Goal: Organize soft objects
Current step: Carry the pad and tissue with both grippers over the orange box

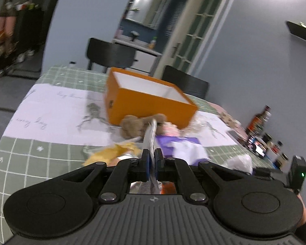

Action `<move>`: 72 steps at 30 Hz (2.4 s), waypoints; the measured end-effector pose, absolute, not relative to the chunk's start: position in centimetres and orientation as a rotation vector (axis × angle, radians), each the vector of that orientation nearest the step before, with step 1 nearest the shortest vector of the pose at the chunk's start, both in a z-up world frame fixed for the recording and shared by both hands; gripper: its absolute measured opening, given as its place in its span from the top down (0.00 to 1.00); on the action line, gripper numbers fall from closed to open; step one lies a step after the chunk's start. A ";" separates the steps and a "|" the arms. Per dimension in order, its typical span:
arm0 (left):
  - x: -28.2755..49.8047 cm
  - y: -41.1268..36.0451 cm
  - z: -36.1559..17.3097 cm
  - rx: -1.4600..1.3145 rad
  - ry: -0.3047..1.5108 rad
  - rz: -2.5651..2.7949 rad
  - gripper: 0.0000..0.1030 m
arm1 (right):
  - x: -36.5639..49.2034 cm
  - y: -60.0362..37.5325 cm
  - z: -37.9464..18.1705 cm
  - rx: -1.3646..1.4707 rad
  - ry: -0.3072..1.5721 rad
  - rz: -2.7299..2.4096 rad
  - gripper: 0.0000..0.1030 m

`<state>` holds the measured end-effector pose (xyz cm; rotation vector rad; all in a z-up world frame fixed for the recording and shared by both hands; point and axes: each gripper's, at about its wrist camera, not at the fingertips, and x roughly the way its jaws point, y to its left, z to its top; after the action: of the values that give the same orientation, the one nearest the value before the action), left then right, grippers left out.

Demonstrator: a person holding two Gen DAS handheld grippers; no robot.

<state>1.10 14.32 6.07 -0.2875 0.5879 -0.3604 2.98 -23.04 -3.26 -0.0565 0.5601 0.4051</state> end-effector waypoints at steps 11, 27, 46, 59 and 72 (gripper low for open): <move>-0.1 8.7 7.0 -0.130 0.590 -0.478 0.97 | -0.2 -20.5 0.0 -0.150 0.472 0.505 0.80; 4.1 4.5 10.1 -0.072 0.513 -0.593 0.97 | 0.4 -17.9 4.4 -0.365 0.397 0.604 0.81; 20.2 4.4 16.1 -0.169 0.496 -0.483 0.97 | 17.1 -15.9 10.9 -0.283 0.474 0.577 0.82; 29.7 5.2 13.4 -0.151 0.591 -0.317 0.97 | 29.4 -10.6 9.5 -0.261 0.626 0.477 0.82; 35.0 5.4 8.6 -0.068 0.736 -0.212 0.97 | 37.6 -8.5 3.8 -0.131 0.825 0.454 0.82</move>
<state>34.97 5.44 8.64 -0.0675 0.7361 -0.2116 37.60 -8.53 3.83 -0.1306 0.8250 0.4543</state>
